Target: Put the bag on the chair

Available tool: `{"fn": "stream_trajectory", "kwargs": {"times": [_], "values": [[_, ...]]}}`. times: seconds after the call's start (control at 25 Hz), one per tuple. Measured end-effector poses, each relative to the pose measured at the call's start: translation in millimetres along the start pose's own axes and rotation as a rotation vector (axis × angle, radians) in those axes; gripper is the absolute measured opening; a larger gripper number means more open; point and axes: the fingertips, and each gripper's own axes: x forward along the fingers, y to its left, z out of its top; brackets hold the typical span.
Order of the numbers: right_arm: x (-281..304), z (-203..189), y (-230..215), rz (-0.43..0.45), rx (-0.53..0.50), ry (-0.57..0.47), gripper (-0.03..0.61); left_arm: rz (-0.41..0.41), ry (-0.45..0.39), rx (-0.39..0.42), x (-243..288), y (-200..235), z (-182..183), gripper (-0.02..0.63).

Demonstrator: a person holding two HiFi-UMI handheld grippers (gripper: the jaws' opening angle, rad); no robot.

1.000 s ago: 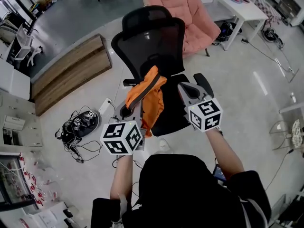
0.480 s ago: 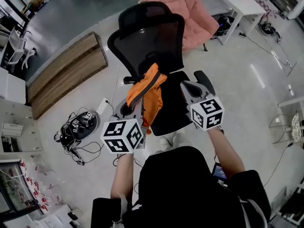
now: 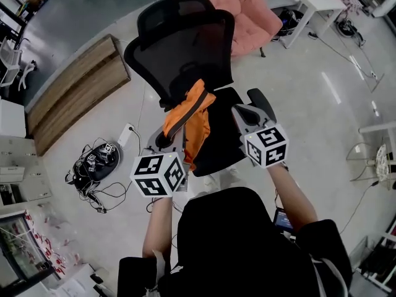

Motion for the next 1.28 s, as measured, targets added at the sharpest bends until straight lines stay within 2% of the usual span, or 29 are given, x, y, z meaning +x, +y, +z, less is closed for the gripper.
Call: {"fn": "stream_trajectory", "kwargs": {"times": [0.32,0.76,1.28], "values": [[36.7,-11.5,-49.6,0.007,0.031,0.066,0.002,-0.008,0.080,0.018,74.0,2.6,-10.9,0.025],[70.0,-57.8,-107.1,-0.007,0.124,0.185,0.002,-0.033,0.216,0.038,169.5,10.1,-42.7,0.025],[111.1,-105.3,-149.0,0.003,0.177,0.309,0.000,-0.073,0.267,0.062,267.8,26.7,-62.9,0.025]]}}
